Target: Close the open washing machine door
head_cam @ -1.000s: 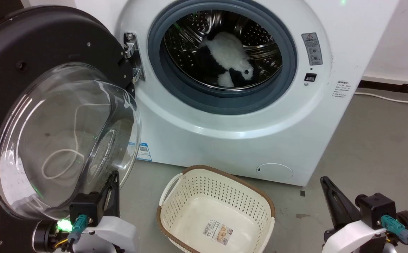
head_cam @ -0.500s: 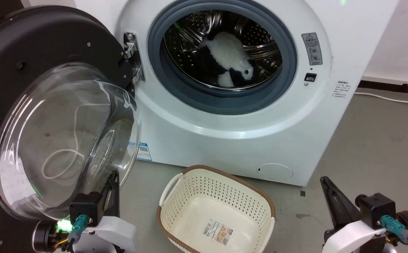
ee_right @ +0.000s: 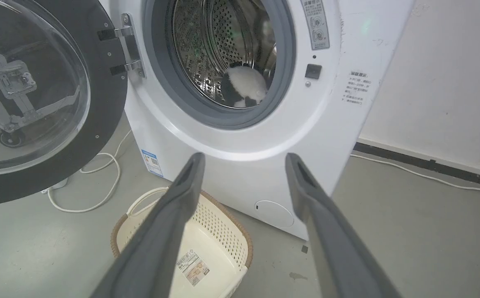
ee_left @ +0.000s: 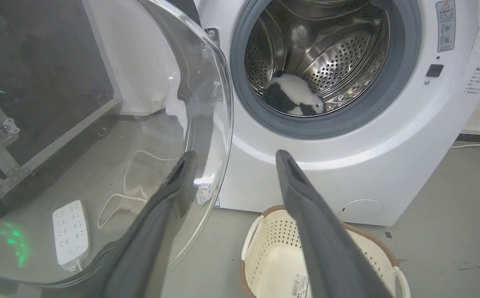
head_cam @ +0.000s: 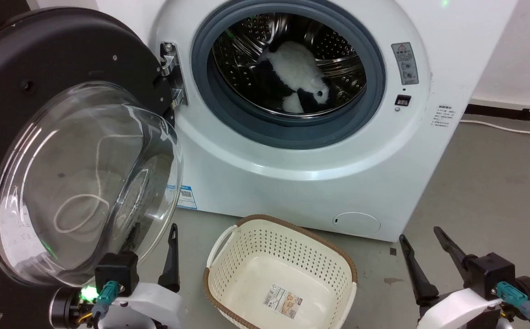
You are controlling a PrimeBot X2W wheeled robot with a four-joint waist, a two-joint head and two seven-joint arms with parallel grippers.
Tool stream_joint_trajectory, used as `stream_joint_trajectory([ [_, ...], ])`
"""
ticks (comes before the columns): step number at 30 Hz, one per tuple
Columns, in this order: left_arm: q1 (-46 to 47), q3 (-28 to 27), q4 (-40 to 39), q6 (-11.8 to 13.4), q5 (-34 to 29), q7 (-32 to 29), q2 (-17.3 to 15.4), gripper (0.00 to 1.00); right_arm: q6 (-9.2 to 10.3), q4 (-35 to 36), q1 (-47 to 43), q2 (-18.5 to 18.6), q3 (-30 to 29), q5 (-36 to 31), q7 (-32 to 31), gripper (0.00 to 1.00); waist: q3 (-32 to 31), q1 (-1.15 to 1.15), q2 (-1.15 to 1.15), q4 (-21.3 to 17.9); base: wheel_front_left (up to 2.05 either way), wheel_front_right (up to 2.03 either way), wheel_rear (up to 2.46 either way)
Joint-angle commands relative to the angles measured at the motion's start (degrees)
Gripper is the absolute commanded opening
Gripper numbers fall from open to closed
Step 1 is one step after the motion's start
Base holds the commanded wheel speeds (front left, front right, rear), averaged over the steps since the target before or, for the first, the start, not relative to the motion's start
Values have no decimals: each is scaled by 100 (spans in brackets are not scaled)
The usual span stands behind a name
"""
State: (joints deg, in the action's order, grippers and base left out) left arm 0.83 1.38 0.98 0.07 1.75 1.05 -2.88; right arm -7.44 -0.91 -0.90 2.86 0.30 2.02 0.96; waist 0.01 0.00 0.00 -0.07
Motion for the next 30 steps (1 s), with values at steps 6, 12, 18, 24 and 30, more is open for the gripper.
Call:
stream_joint_trajectory([
  [6,18,140,85,71,160,132,0,100,-1,-68,-81,0,40,180,141,100,-4,0,0,-2,0,0,0],
  [12,26,214,81,83,268,204,0,0,-1,-111,-104,0,57,287,213,100,-10,0,0,5,0,0,0],
  [18,75,242,-239,24,387,276,0,0,-1,-139,-133,0,59,396,285,100,-14,0,0,70,0,0,0],
  [24,283,108,-1138,67,431,371,0,0,-1,-199,-181,0,63,526,381,100,-50,0,0,332,0,0,0],
  [30,469,-275,-1814,245,369,443,0,0,-2,-268,-195,1,75,645,453,100,-91,0,0,603,0,0,0],
])
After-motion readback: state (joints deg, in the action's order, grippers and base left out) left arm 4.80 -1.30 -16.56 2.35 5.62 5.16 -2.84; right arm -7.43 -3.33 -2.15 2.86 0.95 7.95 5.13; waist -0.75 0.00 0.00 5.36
